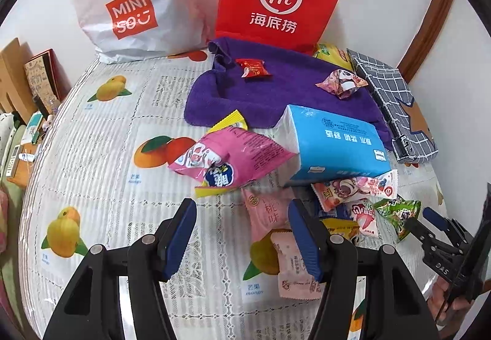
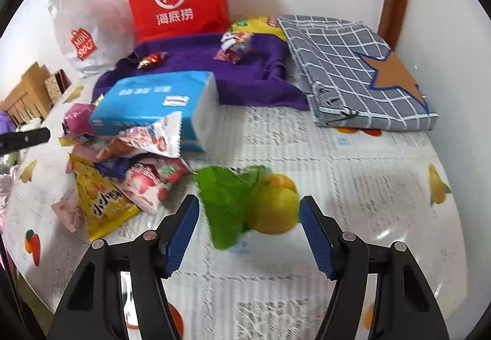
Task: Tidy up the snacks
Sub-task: 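Grasp the green packet with the right tool while the left tool reaches the pink bag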
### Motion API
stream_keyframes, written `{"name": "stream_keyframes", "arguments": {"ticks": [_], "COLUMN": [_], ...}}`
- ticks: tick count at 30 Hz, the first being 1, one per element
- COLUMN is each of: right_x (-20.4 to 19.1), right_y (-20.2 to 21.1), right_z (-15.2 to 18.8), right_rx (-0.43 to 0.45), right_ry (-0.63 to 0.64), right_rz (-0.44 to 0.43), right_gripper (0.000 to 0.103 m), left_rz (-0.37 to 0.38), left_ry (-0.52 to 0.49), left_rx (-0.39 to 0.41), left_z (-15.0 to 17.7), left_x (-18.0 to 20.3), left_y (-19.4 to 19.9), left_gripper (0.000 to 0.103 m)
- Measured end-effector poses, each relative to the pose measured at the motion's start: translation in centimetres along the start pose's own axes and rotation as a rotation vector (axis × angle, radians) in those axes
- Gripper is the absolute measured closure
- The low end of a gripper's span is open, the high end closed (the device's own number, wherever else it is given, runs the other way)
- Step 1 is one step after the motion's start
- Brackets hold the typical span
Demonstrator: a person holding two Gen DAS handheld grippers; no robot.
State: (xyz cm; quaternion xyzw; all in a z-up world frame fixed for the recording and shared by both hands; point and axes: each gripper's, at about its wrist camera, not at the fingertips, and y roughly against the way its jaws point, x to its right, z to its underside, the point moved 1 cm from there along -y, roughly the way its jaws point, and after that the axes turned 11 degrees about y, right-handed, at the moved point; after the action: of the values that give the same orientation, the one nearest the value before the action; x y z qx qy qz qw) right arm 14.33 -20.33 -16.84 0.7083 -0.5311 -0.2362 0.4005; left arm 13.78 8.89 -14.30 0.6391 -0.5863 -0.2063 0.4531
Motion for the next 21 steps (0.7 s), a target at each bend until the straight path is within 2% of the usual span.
{"name": "stream_keyframes", "arguments": {"ticks": [6, 11, 12, 14, 21], "right_x": [-0.3, 0.0, 0.1, 0.1, 0.5], "right_y": [-2.9, -4.6, -4.7, -4.9, -3.6], "right_z": [-0.4, -0.1, -0.1, 0.0, 0.0], "right_rx": [-0.034, -0.042, -0.036, -0.024, 0.006], "right_ry": [-0.014, -0.031, -0.032, -0.035, -0.053], "right_rz": [0.011, -0.034, -0.042, -0.064, -0.078], "right_gripper": [0.036, 0.036, 0.037, 0.047, 0.051], "left_rz": [-0.032, -0.045, -0.049, -0.052, -0.059], "left_ry": [-0.018, -0.017, -0.015, -0.015, 0.009], "left_rx": [0.008, 0.022, 0.024, 0.025, 0.012], "left_z": [0.6, 1.0, 1.1, 1.2, 0.6], "left_x": [-0.3, -0.8, -1.0, -1.3, -1.9], "left_y": [0.6, 1.3, 1.3, 1.3, -0.1], "left_gripper": [0.043, 0.043, 0.043, 0.043, 0.043]}}
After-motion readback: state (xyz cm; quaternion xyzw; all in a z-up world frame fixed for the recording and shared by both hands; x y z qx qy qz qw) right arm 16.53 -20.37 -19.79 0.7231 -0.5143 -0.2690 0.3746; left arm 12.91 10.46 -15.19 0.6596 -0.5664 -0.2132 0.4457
